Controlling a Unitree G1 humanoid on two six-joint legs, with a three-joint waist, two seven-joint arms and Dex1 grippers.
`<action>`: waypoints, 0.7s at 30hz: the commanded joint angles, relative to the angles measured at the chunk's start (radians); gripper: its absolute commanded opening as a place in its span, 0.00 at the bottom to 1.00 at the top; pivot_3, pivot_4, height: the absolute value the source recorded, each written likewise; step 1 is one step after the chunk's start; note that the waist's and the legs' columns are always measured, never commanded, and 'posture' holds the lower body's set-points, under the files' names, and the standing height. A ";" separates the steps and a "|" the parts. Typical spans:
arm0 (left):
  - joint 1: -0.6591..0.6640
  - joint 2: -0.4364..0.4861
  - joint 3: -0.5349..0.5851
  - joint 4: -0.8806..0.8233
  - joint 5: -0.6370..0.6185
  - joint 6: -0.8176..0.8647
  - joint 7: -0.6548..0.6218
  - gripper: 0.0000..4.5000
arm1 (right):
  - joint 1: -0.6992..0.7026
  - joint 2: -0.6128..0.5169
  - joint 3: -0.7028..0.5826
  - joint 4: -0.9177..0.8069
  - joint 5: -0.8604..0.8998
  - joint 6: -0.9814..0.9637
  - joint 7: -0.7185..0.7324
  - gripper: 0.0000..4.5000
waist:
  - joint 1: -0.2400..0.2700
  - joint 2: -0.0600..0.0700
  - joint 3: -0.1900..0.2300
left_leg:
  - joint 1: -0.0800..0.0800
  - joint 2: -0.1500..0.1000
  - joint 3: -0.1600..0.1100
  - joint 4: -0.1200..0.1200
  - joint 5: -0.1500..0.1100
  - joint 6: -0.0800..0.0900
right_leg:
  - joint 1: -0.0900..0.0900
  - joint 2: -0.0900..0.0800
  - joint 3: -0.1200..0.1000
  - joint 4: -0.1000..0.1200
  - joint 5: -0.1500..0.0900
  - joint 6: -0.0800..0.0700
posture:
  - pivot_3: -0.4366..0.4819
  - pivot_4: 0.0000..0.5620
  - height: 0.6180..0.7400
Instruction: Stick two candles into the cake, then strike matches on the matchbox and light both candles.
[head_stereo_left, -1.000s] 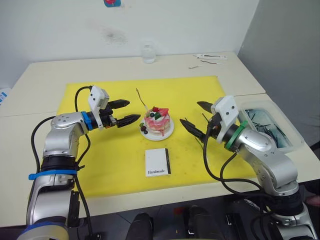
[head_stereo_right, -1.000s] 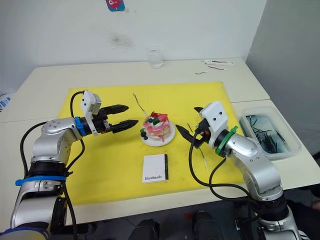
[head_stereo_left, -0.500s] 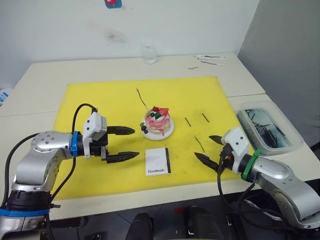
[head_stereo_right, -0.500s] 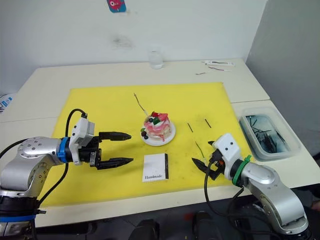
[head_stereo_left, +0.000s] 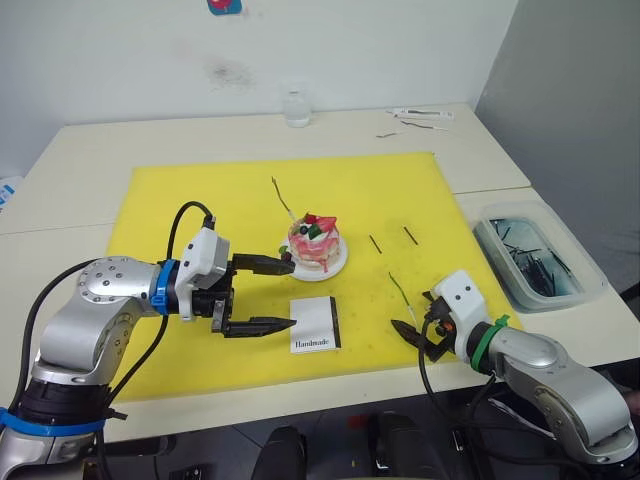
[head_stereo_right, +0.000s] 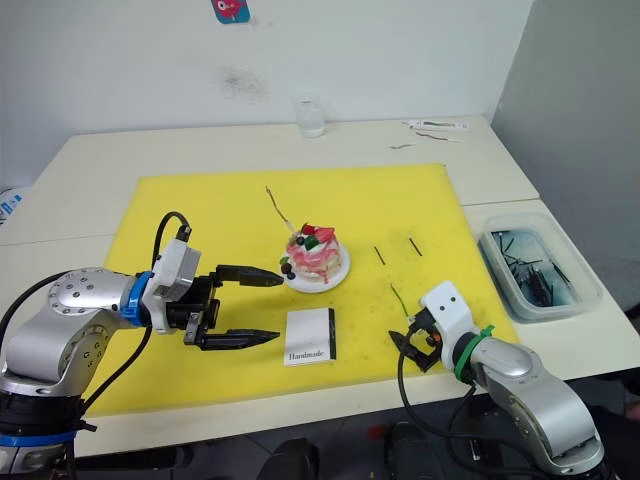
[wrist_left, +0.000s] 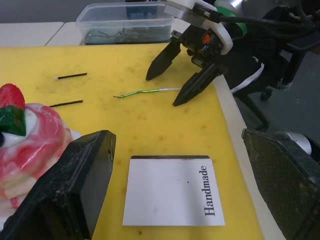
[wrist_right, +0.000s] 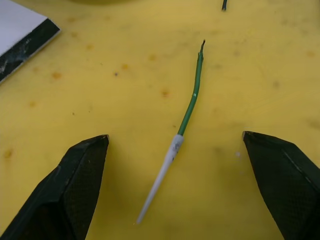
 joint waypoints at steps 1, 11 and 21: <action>-0.005 0.001 -0.005 -0.012 0.001 -0.017 -0.001 1.00 | 0.018 0.002 -0.014 -0.043 0.005 0.044 -0.020 0.74 | 0.001 0.000 0.000 | 0.000 0.000 0.000 0.000 0.000 0.000 | 0.000 0.000 0.000 0.000 0.000 0.000 | 0.48 0.27 1.00; 0.011 -0.022 -0.030 -0.009 0.023 -0.056 0.009 1.00 | -0.016 -0.034 -0.081 -0.032 0.030 0.057 0.012 0.01 | 0.001 0.000 0.000 | 0.000 0.000 0.000 0.000 0.000 0.000 | 0.000 0.000 0.000 0.000 0.000 0.000 | 0.48 0.27 1.00; -0.029 -0.074 -0.084 0.019 0.056 -0.123 -0.008 1.00 | 0.028 -0.436 -0.282 0.097 0.113 -0.150 0.483 0.01 | 0.004 0.001 0.001 | 0.000 0.000 0.000 0.000 0.000 0.000 | 0.000 0.000 -0.001 -0.001 0.000 0.000 | 0.48 0.27 1.00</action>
